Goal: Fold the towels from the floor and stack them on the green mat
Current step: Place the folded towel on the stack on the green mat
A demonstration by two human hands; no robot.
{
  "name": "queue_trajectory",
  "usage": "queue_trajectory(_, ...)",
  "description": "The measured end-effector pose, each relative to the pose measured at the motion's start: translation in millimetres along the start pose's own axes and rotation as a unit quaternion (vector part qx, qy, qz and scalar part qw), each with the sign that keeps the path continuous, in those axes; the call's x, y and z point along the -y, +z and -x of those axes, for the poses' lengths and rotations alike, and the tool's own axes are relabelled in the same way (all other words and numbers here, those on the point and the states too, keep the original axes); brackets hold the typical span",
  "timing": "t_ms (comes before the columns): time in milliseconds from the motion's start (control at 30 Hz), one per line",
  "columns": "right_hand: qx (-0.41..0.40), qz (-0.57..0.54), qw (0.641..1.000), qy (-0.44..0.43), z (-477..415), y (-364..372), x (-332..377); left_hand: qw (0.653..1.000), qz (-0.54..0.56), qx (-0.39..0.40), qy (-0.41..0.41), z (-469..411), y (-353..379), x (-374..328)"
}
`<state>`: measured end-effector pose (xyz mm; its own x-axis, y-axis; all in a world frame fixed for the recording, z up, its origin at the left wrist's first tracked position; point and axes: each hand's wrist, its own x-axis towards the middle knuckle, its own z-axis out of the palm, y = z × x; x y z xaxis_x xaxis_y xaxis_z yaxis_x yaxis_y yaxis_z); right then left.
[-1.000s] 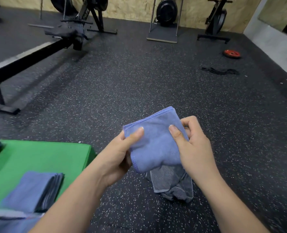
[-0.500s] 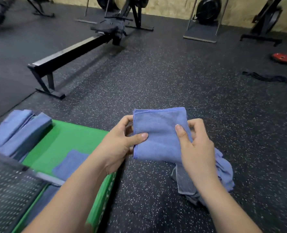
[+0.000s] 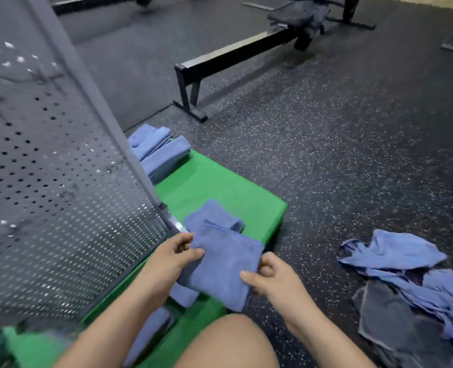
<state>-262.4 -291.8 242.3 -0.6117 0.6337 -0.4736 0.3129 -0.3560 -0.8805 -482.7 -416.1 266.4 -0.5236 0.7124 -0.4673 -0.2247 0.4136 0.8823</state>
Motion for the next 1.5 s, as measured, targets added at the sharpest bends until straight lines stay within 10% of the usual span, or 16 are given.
queue_trajectory(267,0.129,-0.001,0.975,0.181,-63.8,72.0,-70.6,0.989,-0.103,-0.077,-0.066,-32.2,-66.6,71.0)
queue_trajectory(633,0.117,0.038,0.977,0.175,-102.8,109.4,-90.9,0.961,-0.235,-0.140,-0.039,-100.6,-100.8,104.8)
queue_trajectory(900,0.106,0.074,0.975,0.179,-105.1,72.2,-93.8,0.873,-0.449,-0.174,0.078,-106.7,-80.6,100.0)
queue_trajectory(1233,0.016,0.164,0.974,0.154,-73.2,-93.7,-104.6,0.873,-0.459,0.061,0.151,-112.8,81.8,68.9)
queue_trajectory(1500,-0.093,0.254,0.949,0.159,-17.0,-248.8,-149.1,0.749,-0.560,0.267,0.233,-141.2,253.3,48.0)
